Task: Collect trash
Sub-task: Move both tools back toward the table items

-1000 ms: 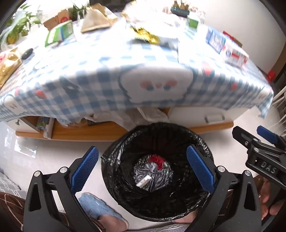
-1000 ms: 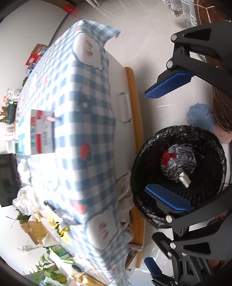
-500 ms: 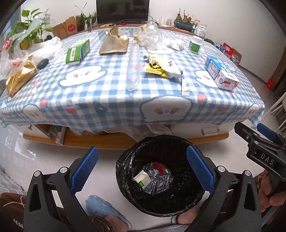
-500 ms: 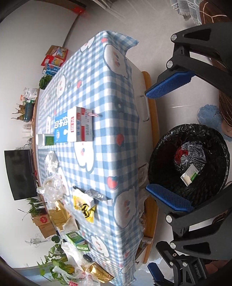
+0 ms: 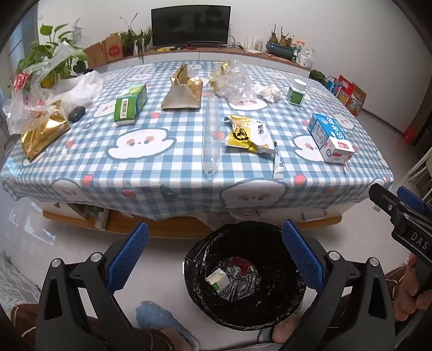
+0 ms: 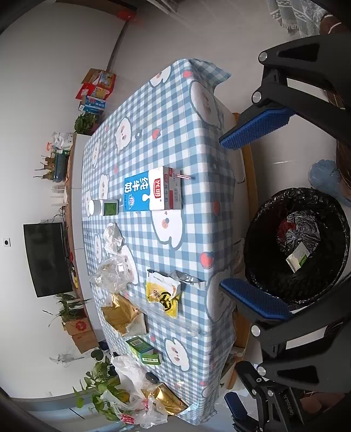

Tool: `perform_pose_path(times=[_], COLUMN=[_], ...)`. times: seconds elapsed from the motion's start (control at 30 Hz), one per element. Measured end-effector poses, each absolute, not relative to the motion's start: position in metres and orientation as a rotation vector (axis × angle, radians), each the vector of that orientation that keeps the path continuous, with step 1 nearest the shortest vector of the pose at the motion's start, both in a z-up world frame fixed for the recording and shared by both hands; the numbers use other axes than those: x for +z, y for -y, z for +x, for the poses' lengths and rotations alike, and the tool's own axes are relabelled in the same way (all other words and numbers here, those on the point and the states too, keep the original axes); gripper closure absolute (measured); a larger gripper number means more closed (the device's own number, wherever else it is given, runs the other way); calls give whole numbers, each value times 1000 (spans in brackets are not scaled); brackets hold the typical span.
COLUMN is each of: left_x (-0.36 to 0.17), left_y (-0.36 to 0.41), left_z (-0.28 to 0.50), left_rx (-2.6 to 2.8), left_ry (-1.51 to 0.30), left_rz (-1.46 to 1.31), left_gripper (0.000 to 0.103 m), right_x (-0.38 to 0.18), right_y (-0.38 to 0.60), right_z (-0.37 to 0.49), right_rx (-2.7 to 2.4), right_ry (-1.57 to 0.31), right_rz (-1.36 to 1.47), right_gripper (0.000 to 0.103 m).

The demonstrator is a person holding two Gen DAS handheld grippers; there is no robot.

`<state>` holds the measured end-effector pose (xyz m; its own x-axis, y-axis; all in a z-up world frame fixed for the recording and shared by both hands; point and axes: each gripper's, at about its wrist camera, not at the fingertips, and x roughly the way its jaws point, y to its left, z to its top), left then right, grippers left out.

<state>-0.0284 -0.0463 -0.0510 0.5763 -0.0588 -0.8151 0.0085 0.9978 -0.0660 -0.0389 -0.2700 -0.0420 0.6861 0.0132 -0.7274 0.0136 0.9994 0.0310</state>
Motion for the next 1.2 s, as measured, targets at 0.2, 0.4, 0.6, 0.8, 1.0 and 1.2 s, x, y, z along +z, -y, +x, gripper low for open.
perform_pose_path(times=[0.2, 0.4, 0.6, 0.8, 1.0, 1.2], left_x=[-38, -35, -31, -33, -45, -49], left_y=[43, 35, 31, 24, 19, 20], left_z=[-14, 12, 41, 73, 103, 129], left_rx=[-25, -13, -8, 5, 17, 25], left_ry=[-936, -947, -953, -956, -986, -998], left_rz=[-54, -68, -71, -69, -66, -49], left_gripper=[7, 7, 7, 6, 6, 6], right_x=[-26, -23, -26, -31, -39, -48], right_y=[271, 277, 283, 290, 296, 296], right_z=[-28, -9, 18, 48, 82, 111], right_rx=[6, 11, 5, 0, -6, 3], right_ry=[-792, -804, -827, -852, -893, -933], right_rz=[14, 18, 7, 0, 4, -8], right_gripper=[11, 11, 11, 11, 11, 11])
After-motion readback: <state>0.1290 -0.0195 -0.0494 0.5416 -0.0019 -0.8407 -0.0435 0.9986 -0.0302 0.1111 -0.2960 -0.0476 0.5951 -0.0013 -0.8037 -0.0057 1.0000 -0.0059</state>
